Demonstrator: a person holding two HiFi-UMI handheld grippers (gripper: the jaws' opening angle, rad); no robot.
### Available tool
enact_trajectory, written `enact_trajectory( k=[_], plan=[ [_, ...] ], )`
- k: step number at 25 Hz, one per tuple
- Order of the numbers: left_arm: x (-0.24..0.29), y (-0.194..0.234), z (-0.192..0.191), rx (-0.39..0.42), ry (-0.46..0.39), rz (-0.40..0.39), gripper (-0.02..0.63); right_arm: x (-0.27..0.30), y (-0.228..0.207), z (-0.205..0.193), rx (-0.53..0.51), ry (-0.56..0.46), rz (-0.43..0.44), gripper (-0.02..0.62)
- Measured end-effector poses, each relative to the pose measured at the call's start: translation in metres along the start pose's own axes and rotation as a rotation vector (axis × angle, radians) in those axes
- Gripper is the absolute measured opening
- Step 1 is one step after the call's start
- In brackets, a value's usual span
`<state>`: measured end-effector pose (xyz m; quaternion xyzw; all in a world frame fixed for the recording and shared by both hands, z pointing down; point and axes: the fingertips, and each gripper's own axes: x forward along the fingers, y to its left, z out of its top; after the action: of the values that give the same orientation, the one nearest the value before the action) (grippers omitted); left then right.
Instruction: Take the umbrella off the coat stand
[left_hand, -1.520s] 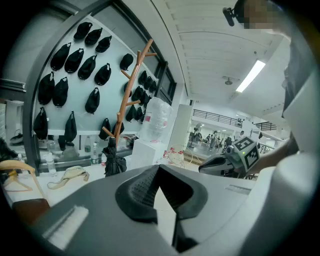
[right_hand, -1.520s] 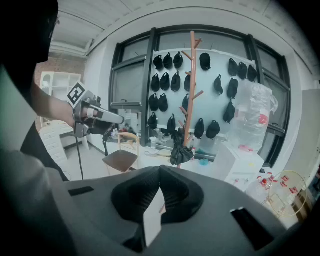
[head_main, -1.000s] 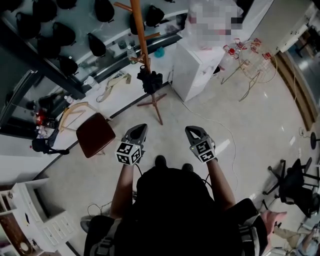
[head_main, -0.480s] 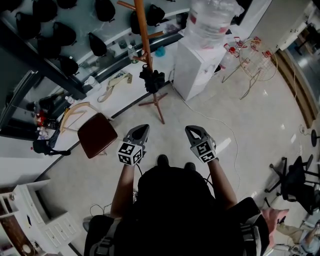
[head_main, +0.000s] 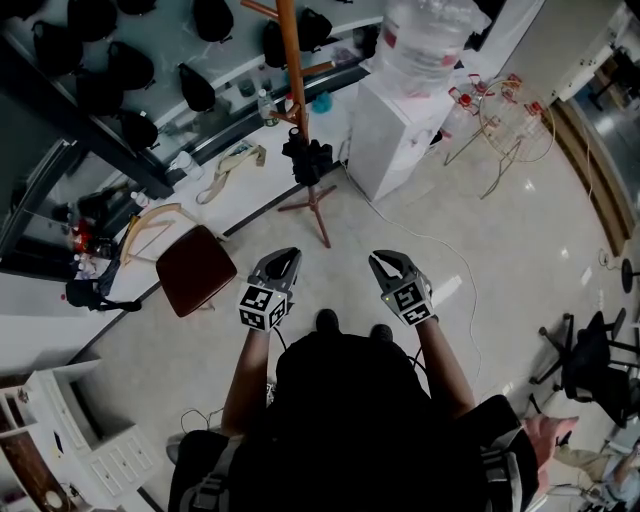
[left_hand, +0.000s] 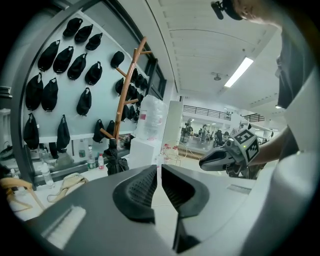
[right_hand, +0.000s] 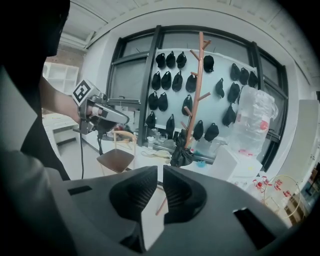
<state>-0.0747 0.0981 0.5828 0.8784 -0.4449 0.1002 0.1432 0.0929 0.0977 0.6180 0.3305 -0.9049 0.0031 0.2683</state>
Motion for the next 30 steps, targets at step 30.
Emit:
enact_trajectory(
  k=[30],
  plan=[
    [0.025,0.044,-0.002,-0.01,0.056,-0.013,0.209,0.055,-0.003,0.027,0.056,-0.052,0.045,0.242]
  ],
)
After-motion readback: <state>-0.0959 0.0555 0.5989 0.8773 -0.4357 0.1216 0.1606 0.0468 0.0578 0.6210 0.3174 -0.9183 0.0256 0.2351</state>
